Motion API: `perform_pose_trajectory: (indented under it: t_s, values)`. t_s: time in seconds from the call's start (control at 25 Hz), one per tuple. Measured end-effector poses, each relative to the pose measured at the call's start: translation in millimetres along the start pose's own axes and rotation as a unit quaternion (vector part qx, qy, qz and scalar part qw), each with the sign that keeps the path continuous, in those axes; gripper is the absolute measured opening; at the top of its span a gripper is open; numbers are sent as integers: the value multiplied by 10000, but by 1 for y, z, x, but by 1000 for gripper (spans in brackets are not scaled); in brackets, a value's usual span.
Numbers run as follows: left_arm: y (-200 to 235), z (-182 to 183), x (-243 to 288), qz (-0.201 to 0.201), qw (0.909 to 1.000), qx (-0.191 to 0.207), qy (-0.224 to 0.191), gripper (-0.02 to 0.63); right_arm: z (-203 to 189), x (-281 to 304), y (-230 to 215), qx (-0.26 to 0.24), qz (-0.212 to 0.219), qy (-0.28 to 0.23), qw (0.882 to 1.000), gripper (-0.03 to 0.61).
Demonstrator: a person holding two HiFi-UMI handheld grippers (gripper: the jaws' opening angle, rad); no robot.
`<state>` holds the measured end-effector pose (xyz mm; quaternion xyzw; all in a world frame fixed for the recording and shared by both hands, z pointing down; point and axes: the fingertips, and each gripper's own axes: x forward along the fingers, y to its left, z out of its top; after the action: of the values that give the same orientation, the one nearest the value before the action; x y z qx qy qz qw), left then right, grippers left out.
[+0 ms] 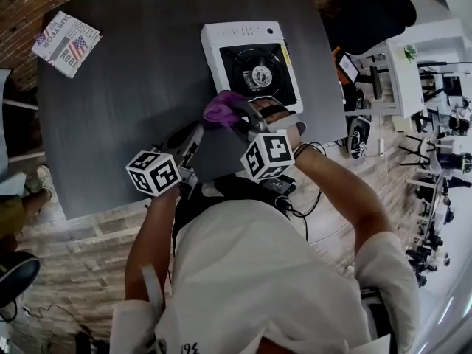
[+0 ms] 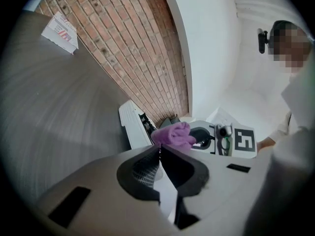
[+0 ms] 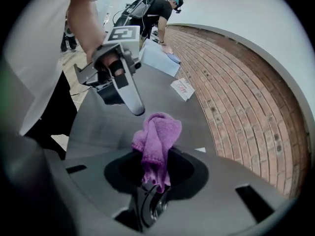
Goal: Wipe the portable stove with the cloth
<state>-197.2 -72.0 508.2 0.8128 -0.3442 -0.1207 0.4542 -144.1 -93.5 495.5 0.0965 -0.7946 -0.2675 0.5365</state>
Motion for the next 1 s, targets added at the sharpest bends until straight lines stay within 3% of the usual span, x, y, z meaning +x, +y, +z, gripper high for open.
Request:
perform_pose_trajectory:
  t_s: [0.4,0.68,1.0]
  values:
    - [22,20,2,67,9997,-25,-223,18,14,82,-83,-753,28,370,9965,109]
    - [31,22,-3,129,9992,-170,-349,18,10,148,-131,-1142,183,978,9885,110]
    - [39,24,-14,284,9980,-230,-509,18,6,190,-168,-998,54,1374,9855,109]
